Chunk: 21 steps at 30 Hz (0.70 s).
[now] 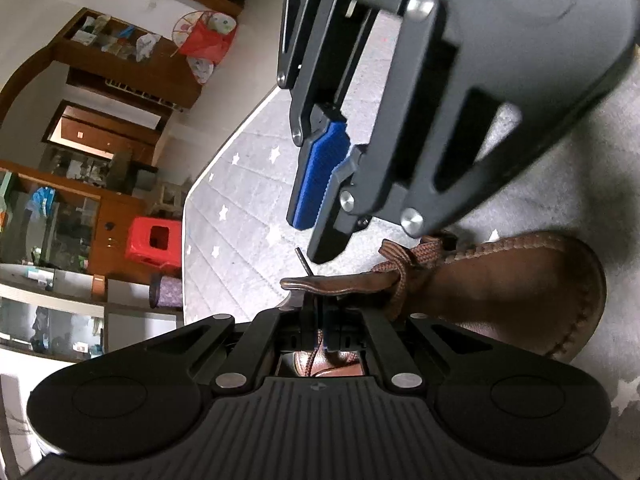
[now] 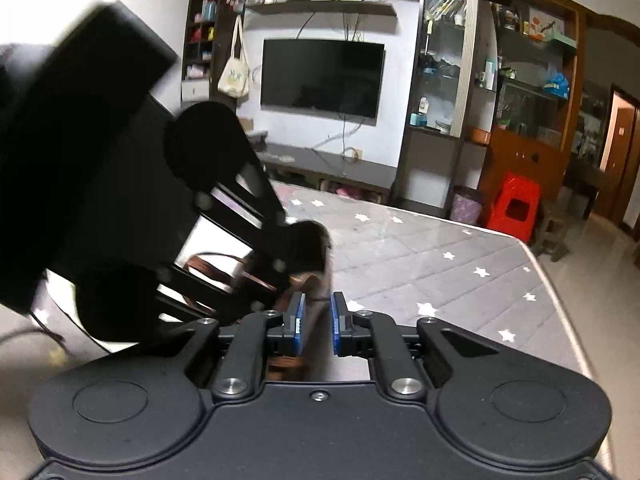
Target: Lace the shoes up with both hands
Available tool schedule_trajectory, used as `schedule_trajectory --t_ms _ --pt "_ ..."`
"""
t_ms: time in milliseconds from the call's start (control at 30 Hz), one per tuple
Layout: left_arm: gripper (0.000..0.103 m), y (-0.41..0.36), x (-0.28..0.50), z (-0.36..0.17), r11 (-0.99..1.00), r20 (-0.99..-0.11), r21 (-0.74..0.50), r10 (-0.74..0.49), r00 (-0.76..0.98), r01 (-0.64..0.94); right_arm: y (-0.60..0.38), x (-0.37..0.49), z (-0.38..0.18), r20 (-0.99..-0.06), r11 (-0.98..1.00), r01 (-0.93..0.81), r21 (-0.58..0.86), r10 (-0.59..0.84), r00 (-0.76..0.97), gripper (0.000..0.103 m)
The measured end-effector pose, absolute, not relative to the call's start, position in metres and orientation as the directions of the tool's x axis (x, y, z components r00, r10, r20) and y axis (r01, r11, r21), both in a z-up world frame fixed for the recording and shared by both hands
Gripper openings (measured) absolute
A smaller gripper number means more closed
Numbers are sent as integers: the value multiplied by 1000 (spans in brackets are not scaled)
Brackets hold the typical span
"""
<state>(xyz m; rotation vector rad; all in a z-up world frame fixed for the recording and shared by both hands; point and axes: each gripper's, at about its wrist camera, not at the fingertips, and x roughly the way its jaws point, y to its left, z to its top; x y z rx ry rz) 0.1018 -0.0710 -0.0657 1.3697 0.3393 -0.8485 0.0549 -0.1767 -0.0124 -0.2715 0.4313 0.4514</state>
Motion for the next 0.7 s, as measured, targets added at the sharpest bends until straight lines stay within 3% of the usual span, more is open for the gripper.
schedule_trajectory --t_ms 200,500,700 --pt "4 -71 98 -63 -9 -658 717 -339 673 697 -163 65 -17 -488 772 -547 -324 358 796 13" --pt "5 -71 96 -62 2 -652 719 -343 676 695 -150 72 -24 -533 622 -632 -462 375 758 13" --pt "5 -66 88 -62 8 -648 721 -345 679 693 -140 72 -29 -564 524 -678 -516 389 729 6"
